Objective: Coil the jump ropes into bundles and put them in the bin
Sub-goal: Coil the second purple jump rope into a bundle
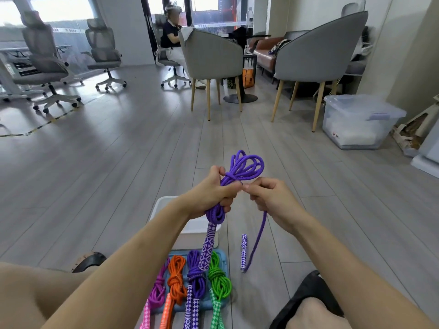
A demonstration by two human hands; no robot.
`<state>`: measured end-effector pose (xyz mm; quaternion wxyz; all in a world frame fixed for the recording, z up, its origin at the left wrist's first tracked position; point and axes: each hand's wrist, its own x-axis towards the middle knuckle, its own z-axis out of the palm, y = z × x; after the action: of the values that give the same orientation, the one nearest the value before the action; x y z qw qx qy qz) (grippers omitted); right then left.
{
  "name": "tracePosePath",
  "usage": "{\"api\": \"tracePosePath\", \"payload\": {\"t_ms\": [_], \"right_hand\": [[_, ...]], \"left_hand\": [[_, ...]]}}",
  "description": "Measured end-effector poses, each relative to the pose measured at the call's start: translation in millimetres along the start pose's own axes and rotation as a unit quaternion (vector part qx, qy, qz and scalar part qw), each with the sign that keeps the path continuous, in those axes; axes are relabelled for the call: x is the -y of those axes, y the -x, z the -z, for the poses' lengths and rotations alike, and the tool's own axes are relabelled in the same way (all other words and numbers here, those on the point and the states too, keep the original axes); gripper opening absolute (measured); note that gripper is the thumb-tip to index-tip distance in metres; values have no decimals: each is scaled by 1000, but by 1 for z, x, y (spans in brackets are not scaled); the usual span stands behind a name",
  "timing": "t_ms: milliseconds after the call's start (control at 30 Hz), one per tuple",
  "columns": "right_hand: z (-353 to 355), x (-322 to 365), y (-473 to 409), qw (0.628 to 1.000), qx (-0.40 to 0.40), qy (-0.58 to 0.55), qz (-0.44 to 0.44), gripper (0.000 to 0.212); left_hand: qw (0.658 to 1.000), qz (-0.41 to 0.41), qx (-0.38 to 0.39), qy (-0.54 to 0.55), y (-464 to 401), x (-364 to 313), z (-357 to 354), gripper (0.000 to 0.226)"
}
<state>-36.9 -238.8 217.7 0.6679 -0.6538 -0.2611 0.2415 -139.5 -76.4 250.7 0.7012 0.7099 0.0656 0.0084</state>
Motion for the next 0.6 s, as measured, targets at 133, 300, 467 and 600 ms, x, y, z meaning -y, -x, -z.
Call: {"api": "tracePosePath", "payload": {"t_ms": [133,300,467,600], "right_hand": [[-1,-1,-2,999,8,-37,-13,23],[-1,0,3,997,58,-52,-6,19],[-3,-4,3,995,56,-79,-17,26],[-4,-6,0,990,73,-116,-28,42]], "left_hand": [[999,-6,-25,36,-2,1,-9,29],[999,14,-2,38,-4,4,-17,25],[997,32,21,62,-4,4,-17,32],[996,26,37,76,-4,0,-19,35]]}}
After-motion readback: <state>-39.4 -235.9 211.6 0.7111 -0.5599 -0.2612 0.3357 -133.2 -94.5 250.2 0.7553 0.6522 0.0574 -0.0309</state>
